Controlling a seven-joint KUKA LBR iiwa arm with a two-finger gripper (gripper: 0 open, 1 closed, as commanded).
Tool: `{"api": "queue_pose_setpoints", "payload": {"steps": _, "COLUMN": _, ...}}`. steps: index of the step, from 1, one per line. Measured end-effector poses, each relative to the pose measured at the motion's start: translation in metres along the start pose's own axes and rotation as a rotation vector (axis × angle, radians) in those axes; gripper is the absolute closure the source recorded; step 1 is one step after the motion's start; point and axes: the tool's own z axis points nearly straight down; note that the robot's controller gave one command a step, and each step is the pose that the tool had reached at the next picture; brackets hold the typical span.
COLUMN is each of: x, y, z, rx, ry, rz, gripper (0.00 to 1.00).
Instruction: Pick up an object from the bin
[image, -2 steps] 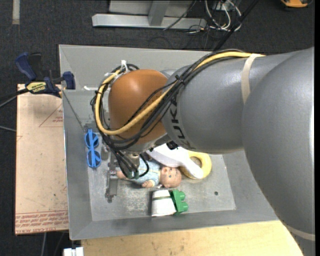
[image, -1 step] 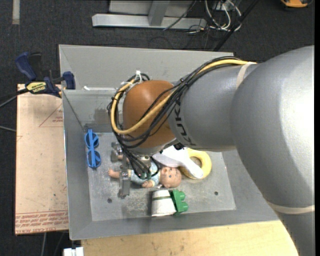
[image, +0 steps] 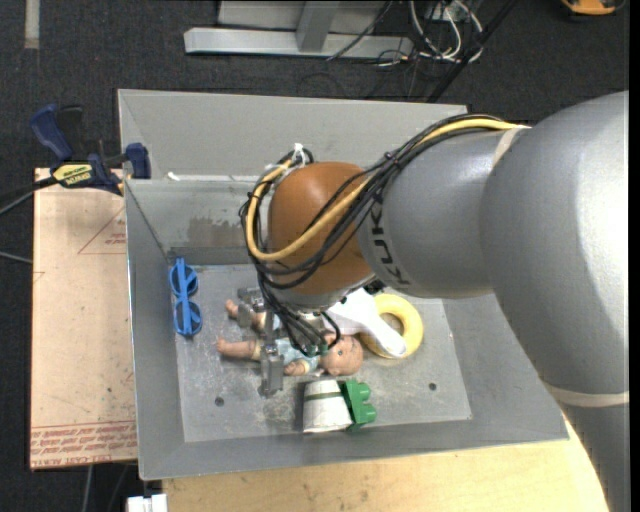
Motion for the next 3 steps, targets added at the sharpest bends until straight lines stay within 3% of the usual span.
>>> {"api": "queue_pose_setpoints", "payload": {"steps": 1, "x": 0.001, "y": -0.028, "z": -0.014, "rx": -0.004, "ry": -0.014, "rz": 0.146, "gripper": 0.0}}
{"api": "queue_pose_setpoints", "payload": {"steps": 2, "x": 0.002, "y": -0.031, "z": 0.025, "rx": -0.004, "ry": -0.009, "rz": 0.069, "gripper": 0.0}}
{"api": "queue_pose_setpoints", "payload": {"steps": 3, "x": 0.008, "y": -0.031, "z": 0.029, "rx": -0.013, "ry": -0.035, "rz": 0.232, "gripper": 1.0}}
